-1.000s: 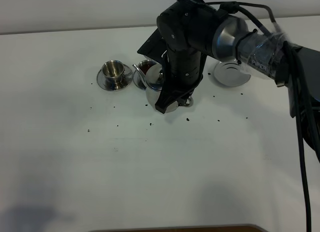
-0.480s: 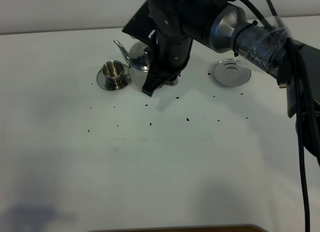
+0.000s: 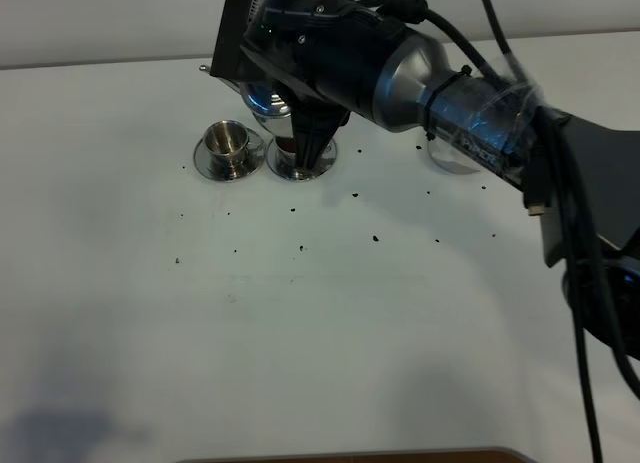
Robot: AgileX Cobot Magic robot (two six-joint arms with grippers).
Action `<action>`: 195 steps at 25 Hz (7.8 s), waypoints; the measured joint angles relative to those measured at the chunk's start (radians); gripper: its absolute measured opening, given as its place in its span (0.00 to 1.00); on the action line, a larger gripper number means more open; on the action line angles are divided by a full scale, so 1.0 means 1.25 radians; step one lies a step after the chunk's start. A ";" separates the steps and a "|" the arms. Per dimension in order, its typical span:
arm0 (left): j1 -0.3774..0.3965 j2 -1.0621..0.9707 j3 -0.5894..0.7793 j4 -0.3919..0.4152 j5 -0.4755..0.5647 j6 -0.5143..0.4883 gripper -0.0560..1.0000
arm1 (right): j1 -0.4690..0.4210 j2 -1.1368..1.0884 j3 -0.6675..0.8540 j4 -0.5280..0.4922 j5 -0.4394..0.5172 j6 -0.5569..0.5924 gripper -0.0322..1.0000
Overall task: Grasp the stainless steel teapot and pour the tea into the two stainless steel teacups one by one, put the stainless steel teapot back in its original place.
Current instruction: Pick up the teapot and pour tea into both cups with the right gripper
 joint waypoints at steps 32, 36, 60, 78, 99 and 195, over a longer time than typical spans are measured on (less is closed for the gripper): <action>0.000 0.000 0.000 0.000 0.000 0.000 0.49 | -0.004 0.169 -0.045 -0.413 -0.214 -0.166 0.21; 0.000 0.000 0.000 0.000 0.000 0.000 0.49 | -0.015 0.169 -0.045 -0.414 -0.214 -0.183 0.21; 0.000 0.000 0.000 0.000 0.000 0.000 0.49 | -0.018 0.202 -0.045 -0.494 -0.252 -0.221 0.21; 0.000 0.000 0.000 0.000 0.000 0.000 0.49 | -0.018 0.202 -0.045 -0.505 -0.278 -0.309 0.21; 0.000 0.000 0.000 0.000 0.000 0.000 0.49 | -0.018 0.202 -0.045 -0.600 -0.291 -0.316 0.21; 0.000 0.000 0.000 0.000 0.000 0.000 0.49 | -0.018 0.202 -0.045 -0.838 -0.346 -0.306 0.21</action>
